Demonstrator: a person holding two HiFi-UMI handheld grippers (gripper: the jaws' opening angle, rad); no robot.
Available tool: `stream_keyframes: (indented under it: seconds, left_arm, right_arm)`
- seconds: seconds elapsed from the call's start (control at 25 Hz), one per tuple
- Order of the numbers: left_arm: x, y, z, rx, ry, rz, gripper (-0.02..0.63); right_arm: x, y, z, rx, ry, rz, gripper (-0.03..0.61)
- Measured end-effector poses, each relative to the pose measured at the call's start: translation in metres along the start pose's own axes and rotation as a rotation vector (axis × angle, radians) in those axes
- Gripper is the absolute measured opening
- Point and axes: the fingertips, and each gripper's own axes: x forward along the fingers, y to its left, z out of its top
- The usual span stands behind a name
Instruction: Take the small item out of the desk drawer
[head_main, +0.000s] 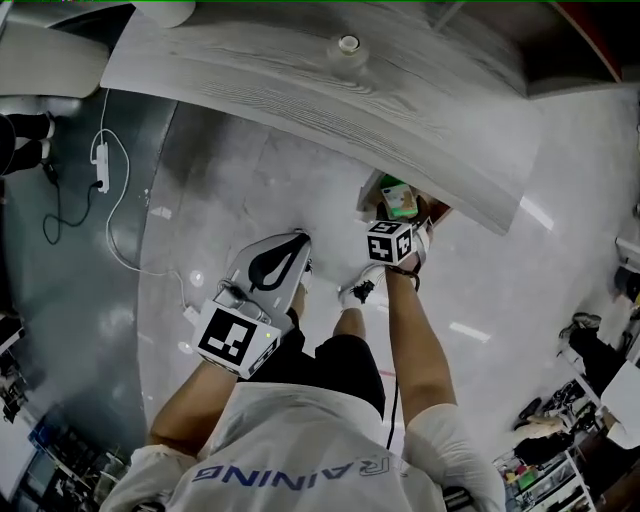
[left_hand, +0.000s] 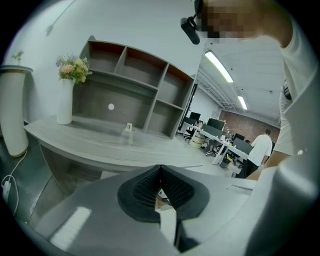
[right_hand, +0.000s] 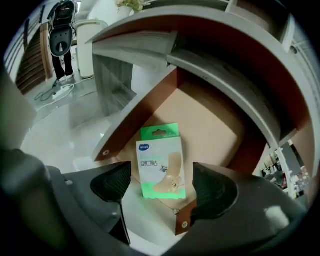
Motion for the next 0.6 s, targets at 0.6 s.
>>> stream_keyframes:
  seconds: [0.6]
  left_arm:
    - [-0.010,0.038,-0.012,-0.046,0.040,0.009,0.002]
  right_arm:
    - [0.012,-0.001,-0.006,0.001,0.053,-0.087,0.353]
